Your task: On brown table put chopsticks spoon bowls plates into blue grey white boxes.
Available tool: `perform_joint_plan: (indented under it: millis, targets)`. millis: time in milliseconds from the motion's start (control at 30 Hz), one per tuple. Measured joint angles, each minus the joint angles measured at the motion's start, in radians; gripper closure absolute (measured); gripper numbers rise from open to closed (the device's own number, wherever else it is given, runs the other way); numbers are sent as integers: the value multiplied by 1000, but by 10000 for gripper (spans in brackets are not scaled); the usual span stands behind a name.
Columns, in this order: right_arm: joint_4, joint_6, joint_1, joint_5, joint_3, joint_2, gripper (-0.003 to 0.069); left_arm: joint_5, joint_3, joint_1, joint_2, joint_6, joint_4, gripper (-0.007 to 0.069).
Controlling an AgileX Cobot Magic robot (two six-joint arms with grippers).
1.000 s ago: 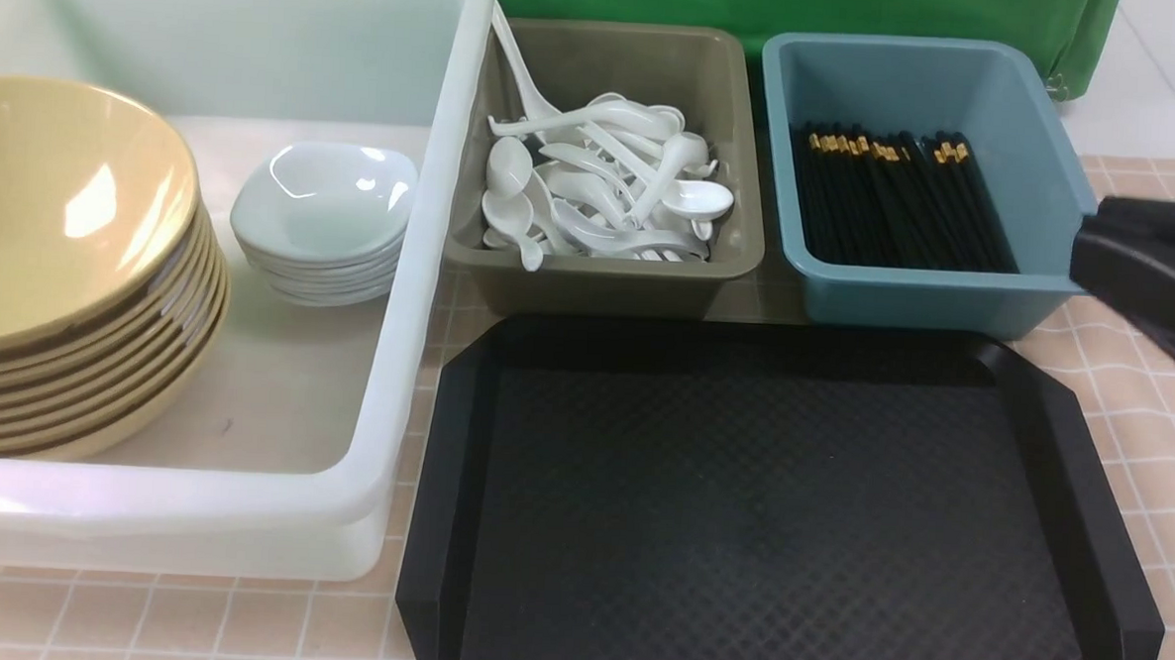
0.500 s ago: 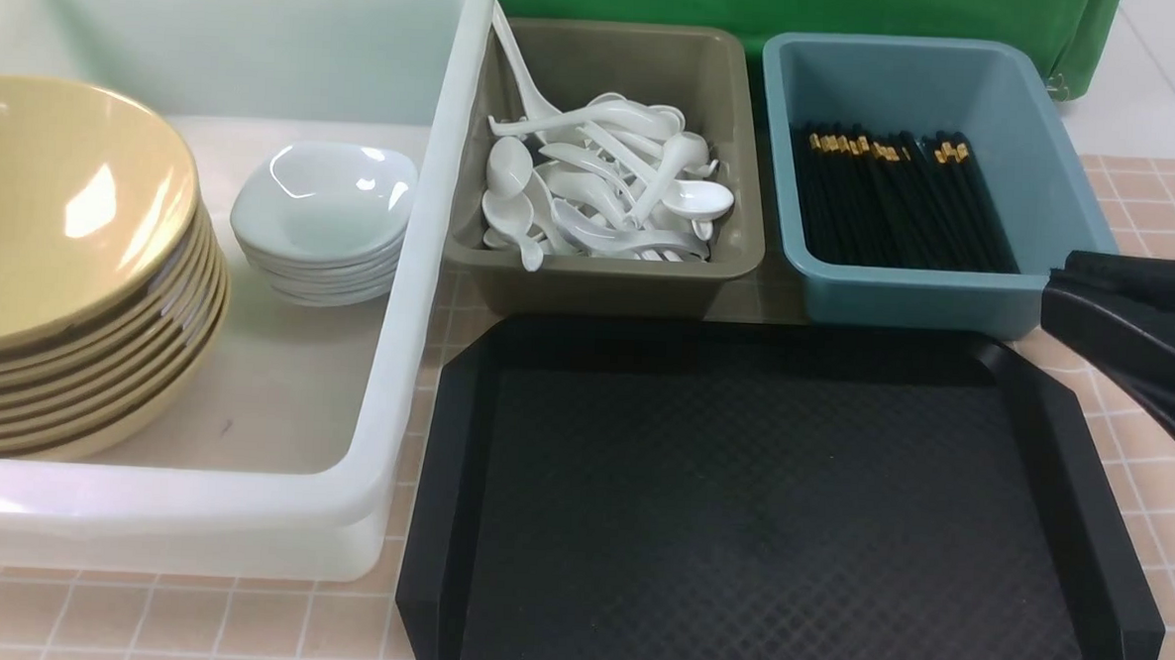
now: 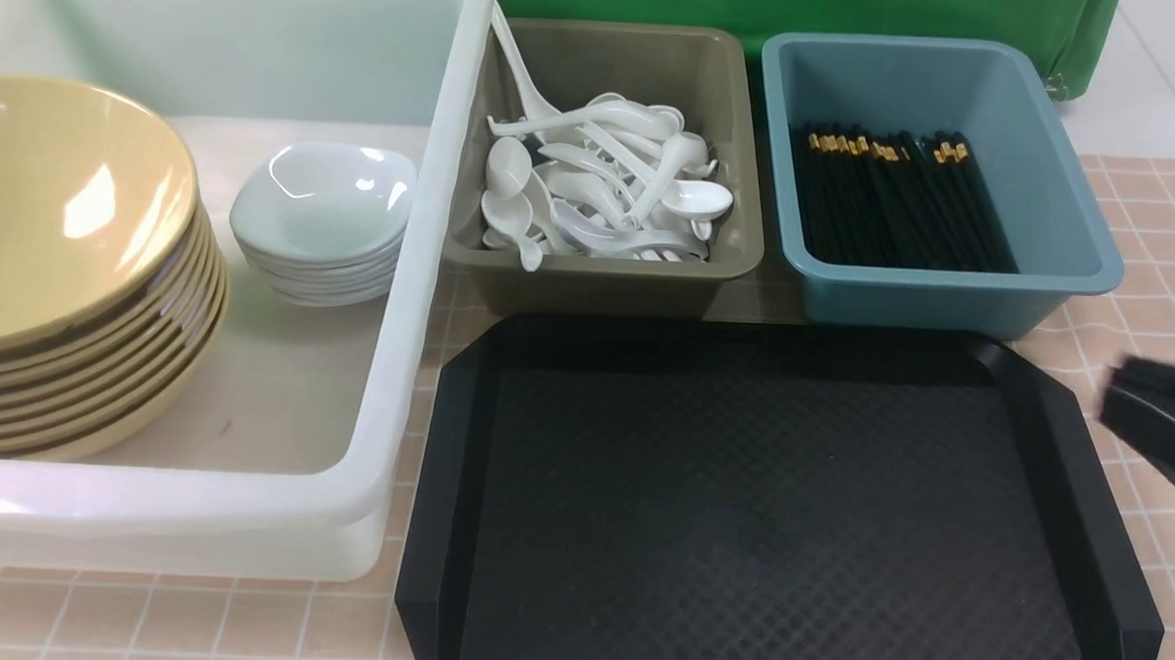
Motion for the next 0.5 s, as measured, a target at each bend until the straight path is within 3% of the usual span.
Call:
perform_joint_plan:
  millis: [267, 500]
  targets:
    - [13, 202, -455, -216, 366, -281, 624, 0, 0, 0, 0, 0, 0, 619]
    - [13, 222, -705, -177, 522, -491, 624, -1, 0, 0, 0, 0, 0, 619]
